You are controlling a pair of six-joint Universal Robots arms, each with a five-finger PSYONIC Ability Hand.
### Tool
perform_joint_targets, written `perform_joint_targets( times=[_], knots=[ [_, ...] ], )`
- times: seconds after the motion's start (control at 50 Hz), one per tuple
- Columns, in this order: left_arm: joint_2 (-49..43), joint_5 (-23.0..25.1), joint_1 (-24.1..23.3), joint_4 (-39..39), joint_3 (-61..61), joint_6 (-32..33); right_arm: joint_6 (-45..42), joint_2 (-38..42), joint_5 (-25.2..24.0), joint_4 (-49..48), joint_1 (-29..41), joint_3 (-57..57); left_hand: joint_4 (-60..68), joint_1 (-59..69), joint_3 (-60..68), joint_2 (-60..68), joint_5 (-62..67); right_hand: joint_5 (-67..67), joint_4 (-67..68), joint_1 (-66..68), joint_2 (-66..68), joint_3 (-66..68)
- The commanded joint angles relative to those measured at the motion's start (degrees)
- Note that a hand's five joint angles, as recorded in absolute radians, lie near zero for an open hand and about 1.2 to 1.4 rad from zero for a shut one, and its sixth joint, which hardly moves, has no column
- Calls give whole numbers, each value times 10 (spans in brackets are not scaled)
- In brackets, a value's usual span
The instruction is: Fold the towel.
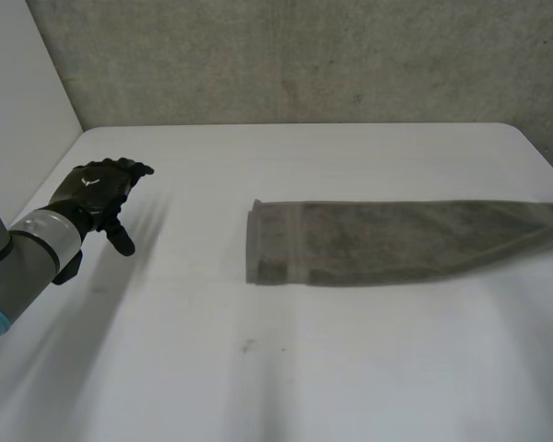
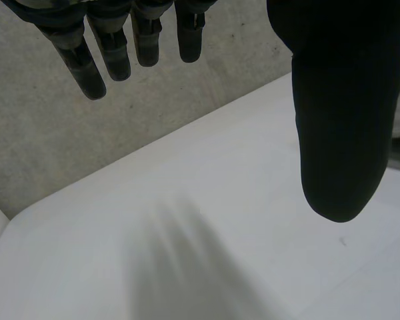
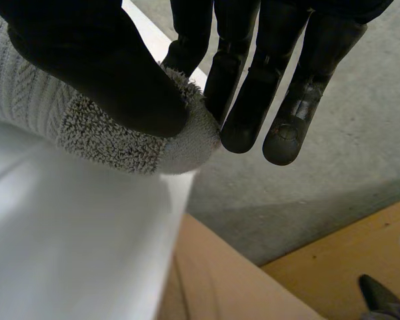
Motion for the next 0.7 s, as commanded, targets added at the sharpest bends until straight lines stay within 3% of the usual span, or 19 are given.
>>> perform_joint_targets(
  times=[0.02,0.04,0.14,0.16,0.2,0.26,0.36,0.54,0.56,0.58,0.6,0.62,0.7],
  knots=[
    [5,0,5,0,-5,0,42,-17,-5,28,83,-66,4,1,3,6,-16,109,103,5,108,104],
    [5,0,5,0,-5,0,42,-17,-5,28,84,-66,4,1,3,6,-16,109,103,5,108,104],
    [8,0,5,0,-8,-1,79,-19,-5,27,248,-118,4,1,3,6,-16,109,103,5,108,104],
    [8,0,5,0,-8,-1,80,-19,-5,27,248,-118,4,1,3,6,-16,109,103,5,108,104],
    [12,0,5,0,-10,-1,93,-13,-8,24,335,-129,4,1,3,6,-16,109,103,5,108,104],
    [18,0,6,2,-14,-1,97,-5,-9,23,376,-132,4,1,3,6,-16,109,103,5,108,104],
    [21,0,6,14,-26,-1,102,53,-20,24,511,-132,4,1,3,6,-16,109,103,5,108,104],
    [21,0,7,27,-33,-1,95,131,-26,30,580,-134,4,1,3,6,-16,109,103,5,108,104],
    [20,0,7,27,-33,-1,97,130,-24,29,580,-132,4,1,3,6,-16,25,19,-80,24,20],
    [20,0,7,28,-33,-1,100,124,-19,28,578,-129,4,1,3,6,-16,-351,-357,-455,-352,-356],
    [20,0,7,28,-33,-1,100,124,-19,28,578,-129,4,1,3,6,-16,-355,-361,-459,-356,-360],
    [20,0,7,29,-33,-1,105,111,-12,29,576,-124,4,1,3,6,-16,-591,-597,-695,-592,-596],
    [19,0,7,29,-33,-1,127,62,1,31,557,-101,4,1,3,6,-16,-591,-597,-695,-592,-596]
  ],
)
